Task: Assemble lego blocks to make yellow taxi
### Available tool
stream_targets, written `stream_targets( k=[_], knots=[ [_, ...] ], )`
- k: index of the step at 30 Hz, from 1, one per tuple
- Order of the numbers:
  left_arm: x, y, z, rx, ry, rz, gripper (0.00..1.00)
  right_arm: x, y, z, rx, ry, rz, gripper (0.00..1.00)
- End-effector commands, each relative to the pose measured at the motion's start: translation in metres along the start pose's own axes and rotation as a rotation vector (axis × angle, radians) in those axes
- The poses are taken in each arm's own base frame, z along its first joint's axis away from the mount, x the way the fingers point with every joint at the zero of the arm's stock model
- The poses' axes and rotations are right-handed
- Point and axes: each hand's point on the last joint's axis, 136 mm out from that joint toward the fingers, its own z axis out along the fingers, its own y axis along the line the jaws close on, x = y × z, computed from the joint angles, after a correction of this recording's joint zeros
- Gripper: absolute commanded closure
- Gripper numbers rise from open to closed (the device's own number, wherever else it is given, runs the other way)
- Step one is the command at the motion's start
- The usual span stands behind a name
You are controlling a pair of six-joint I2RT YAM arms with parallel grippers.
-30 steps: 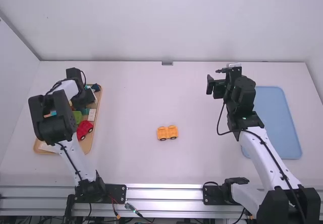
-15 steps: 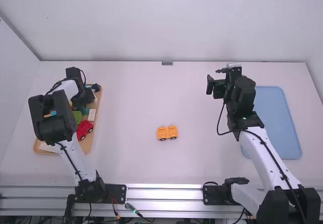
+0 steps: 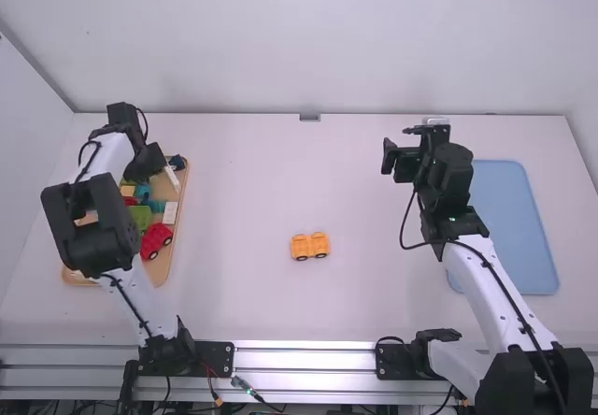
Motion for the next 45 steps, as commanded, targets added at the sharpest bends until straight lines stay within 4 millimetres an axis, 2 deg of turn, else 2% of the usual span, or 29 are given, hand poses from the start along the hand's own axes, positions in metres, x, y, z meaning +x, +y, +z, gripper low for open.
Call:
stream_targets(
  k=[1,6,8,9,10,11,13,14,16,17,20,23,26,27,31,36,40,45],
  knots=[
    [-0.006,-0.019,-0.035,0.069,-0.073,0.041,0.98,-0.013,0.001,0.0,-0.001,-0.023,0.055,0.01],
    [0.01,-0.075,-0.076,0.301,-0.178,0.223,0.98,-0.008,0.002,0.005,-0.009,-0.009,0.123,0.01],
    [0.021,-0.096,-0.092,0.396,-0.218,0.304,0.98,-0.003,0.01,0.011,-0.059,0.006,0.129,0.01],
    [0.03,-0.109,-0.102,0.455,-0.246,0.354,0.98,0.0,0.02,0.015,-0.12,0.016,0.129,0.01],
    [0.031,-0.11,-0.103,0.463,-0.25,0.36,0.98,0.001,0.021,0.016,-0.129,0.017,0.129,0.01],
    [0.038,-0.12,-0.111,0.505,-0.272,0.394,0.98,0.003,0.028,0.019,-0.169,0.021,0.129,0.01],
    [0.061,-0.149,-0.13,0.636,-0.326,0.5,0.98,0.013,0.049,0.031,-0.303,0.041,0.129,0.01],
    [0.066,-0.154,-0.134,0.661,-0.335,0.522,0.98,0.015,0.053,0.033,-0.331,0.042,0.128,0.01],
    [0.089,-0.178,-0.148,0.783,-0.355,0.599,0.98,0.022,0.068,0.041,-0.429,0.045,0.126,0.01],
    [0.092,-0.182,-0.15,0.804,-0.358,0.613,0.98,0.023,0.072,0.042,-0.458,0.045,0.125,0.01],
    [0.123,-0.212,-0.169,0.984,-0.34,0.695,0.98,0.026,0.093,0.043,-0.61,0.044,0.171,0.01],
    [0.157,-0.233,-0.182,1.123,-0.331,0.815,0.98,0.03,0.111,0.042,-0.756,0.044,0.211,0.01],
    [0.177,-0.244,-0.189,1.196,-0.33,0.882,0.98,0.033,0.125,0.036,-0.876,0.052,0.231,0.01],
    [0.189,-0.251,-0.193,1.239,-0.335,0.92,0.98,0.036,0.133,0.03,-0.963,0.053,0.228,0.01],
    [0.205,-0.263,-0.202,1.312,-0.341,0.93,0.98,0.041,0.146,0.017,-1.12,0.05,0.211,0.01],
    [0.221,-0.272,-0.214,1.404,-0.385,0.973,0.98,0.048,0.15,0.013,-1.193,0.074,0.236,0.01],
    [0.223,-0.276,-0.219,1.438,-0.4,0.962,0.98,0.051,0.156,0.005,-1.245,0.092,0.229,0.01],
    [0.224,-0.276,-0.223,1.461,-0.408,0.953,0.98,0.052,0.176,-0.022,-1.398,0.074,0.112,0.01]
  ],
)
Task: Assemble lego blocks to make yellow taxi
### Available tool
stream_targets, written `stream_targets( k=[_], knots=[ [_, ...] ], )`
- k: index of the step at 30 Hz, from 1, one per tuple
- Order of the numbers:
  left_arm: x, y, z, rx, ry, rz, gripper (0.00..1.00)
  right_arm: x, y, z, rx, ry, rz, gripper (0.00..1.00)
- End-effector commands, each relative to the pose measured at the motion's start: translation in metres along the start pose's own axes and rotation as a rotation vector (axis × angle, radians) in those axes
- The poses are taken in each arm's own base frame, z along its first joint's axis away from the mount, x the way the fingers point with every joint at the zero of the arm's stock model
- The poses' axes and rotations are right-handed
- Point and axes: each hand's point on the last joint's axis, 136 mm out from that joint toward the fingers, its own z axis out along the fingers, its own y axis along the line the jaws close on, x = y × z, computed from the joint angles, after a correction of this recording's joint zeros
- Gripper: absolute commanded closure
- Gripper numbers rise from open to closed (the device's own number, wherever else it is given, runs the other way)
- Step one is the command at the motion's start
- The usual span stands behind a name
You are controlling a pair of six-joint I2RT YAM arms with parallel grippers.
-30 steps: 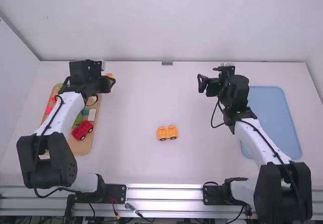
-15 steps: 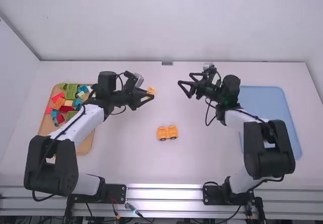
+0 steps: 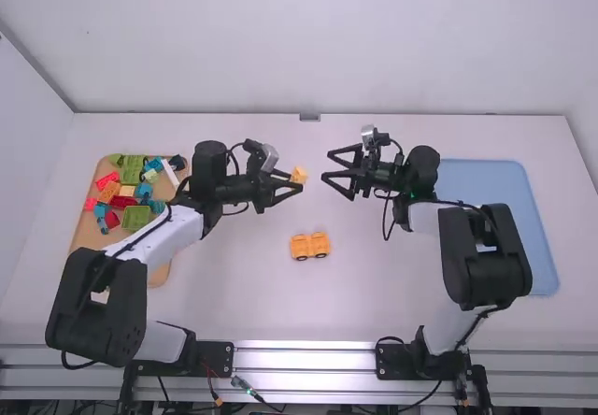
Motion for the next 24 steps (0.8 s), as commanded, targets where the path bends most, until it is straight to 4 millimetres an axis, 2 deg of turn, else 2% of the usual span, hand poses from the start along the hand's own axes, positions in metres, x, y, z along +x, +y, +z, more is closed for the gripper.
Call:
stream_targets(
  k=[1,10,13,17,21,24],
  knots=[
    [-0.003,-0.013,-0.001,0.052,-0.01,-0.007,0.98,0.005,0.018,0.007,-0.105,0.057,-0.026,0.01],
    [-0.001,-0.02,-0.001,0.104,-0.011,0.018,0.98,0.015,0.035,0.019,-0.181,0.096,-0.07,0.05],
    [0.002,-0.032,-0.001,0.19,-0.016,0.066,0.98,0.015,0.04,0.023,-0.198,0.101,-0.076,0.06],
    [0.002,-0.034,0.0,0.209,-0.022,0.067,0.98,0.015,0.043,0.024,-0.21,0.103,-0.083,0.09],
    [0.006,-0.032,0.003,0.225,-0.022,0.072,0.98,0.014,0.042,0.024,-0.205,0.099,-0.082,0.32],
    [0.009,-0.03,0.005,0.227,-0.018,0.074,0.98,0.012,0.044,0.024,-0.207,0.098,-0.076,0.39]
  ],
)
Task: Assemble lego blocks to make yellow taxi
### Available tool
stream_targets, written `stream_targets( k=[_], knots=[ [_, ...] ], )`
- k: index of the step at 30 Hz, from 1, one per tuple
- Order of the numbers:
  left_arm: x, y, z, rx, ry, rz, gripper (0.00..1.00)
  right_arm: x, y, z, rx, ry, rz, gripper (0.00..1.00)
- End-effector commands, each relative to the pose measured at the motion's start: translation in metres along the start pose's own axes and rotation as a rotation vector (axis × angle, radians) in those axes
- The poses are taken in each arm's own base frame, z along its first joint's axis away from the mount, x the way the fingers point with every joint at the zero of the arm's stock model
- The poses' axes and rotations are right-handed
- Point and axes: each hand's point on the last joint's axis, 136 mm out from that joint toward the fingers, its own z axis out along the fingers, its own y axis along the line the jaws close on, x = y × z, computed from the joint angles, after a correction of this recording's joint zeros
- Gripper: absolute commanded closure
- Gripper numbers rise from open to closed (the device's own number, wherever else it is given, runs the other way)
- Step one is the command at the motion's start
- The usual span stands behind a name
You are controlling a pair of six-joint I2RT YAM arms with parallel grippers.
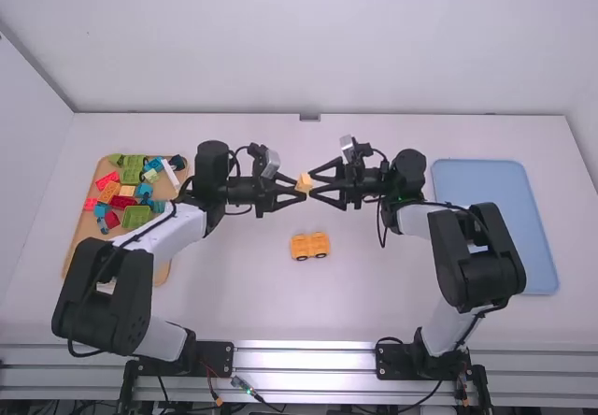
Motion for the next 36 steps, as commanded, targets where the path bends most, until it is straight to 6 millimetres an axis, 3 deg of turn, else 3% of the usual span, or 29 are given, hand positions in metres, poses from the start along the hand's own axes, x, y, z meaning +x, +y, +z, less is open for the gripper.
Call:
stream_targets(
  k=[1,9,28,32,35,36],
  knots=[
    [0.006,-0.01,0.003,0.055,0.004,0.025,0.98,-0.006,0.001,0.001,-0.018,0.005,-0.009,0.39],
    [0.001,-0.016,0.004,0.088,-0.011,0.068,0.98,-0.006,0.013,0.013,-0.079,0.034,-0.029,0.41],
    [0.001,-0.015,0.003,0.085,-0.013,0.071,0.98,-0.005,0.016,0.016,-0.096,0.042,-0.04,0.79],
    [0.001,-0.014,0.003,0.081,-0.013,0.071,0.98,-0.005,0.016,0.016,-0.095,0.042,-0.039,0.93],
    [0.0,-0.014,0.003,0.081,-0.016,0.08,0.83,-0.006,0.016,0.017,-0.091,0.038,-0.04,0.95],
    [-0.001,-0.014,0.002,0.08,-0.018,0.085,0.7,-0.006,0.015,0.016,-0.09,0.037,-0.048,0.95]
  ],
)
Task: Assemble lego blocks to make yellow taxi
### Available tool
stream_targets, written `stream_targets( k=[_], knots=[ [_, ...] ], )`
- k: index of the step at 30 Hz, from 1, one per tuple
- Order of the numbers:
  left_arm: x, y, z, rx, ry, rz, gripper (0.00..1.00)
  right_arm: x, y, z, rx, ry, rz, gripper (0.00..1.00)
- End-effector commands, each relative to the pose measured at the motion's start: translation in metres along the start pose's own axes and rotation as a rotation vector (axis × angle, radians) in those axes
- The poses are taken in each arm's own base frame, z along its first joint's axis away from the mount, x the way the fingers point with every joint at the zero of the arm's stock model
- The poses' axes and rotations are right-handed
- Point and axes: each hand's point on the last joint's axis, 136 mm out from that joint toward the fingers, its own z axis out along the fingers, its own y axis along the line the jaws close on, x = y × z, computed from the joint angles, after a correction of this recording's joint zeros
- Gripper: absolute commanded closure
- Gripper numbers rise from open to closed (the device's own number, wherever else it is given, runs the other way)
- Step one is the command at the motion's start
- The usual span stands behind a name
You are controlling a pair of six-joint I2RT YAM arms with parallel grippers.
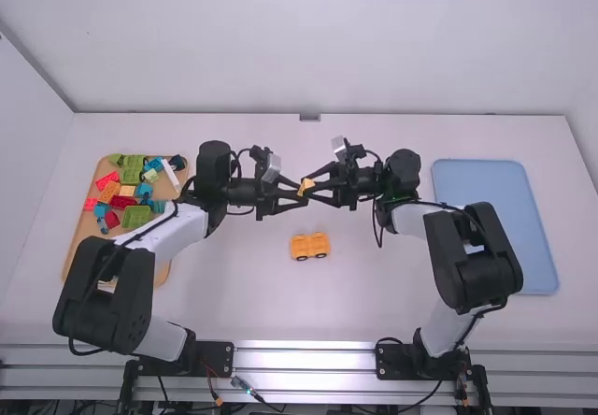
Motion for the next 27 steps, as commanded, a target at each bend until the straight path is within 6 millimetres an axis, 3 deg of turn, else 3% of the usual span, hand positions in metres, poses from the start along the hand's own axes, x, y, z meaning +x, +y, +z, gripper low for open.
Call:
stream_targets(
  k=[1,2,3,4,7,11,18,23,27],
  knots=[
    [0.002,0.002,0.0,-0.013,-0.001,0.032,0.59,-0.004,0.001,0.001,-0.021,0.011,-0.014,0.95],
    [0.002,0.003,0.0,-0.015,-0.002,0.037,0.53,-0.003,0.0,0.001,-0.02,0.011,-0.016,0.95],
    [0.001,0.003,0.0,-0.015,-0.004,0.042,0.35,-0.004,0.0,0.001,-0.019,0.01,-0.017,0.95],
    [-0.001,0.003,0.0,-0.015,-0.008,0.055,0.01,-0.003,0.0,0.001,-0.019,0.011,-0.019,0.95],
    [-0.001,0.006,0.0,-0.032,-0.007,0.058,0.01,-0.007,-0.005,-0.002,0.012,-0.008,-0.02,0.96],
    [0.007,0.022,-0.001,-0.127,0.02,0.022,0.01,-0.009,-0.03,-0.013,0.128,-0.057,0.042,0.96],
    [0.018,0.046,-0.007,-0.279,0.051,-0.12,0.01,0.018,-0.091,-0.044,0.433,-0.07,0.204,0.98],
    [0.026,0.059,-0.012,-0.365,0.079,-0.138,0.01,0.033,-0.112,-0.052,0.55,0.003,0.256,0.98],
    [0.034,0.073,-0.019,-0.461,0.106,-0.152,0.03,0.046,-0.128,-0.062,0.712,0.17,0.299,1.0]
  ],
)
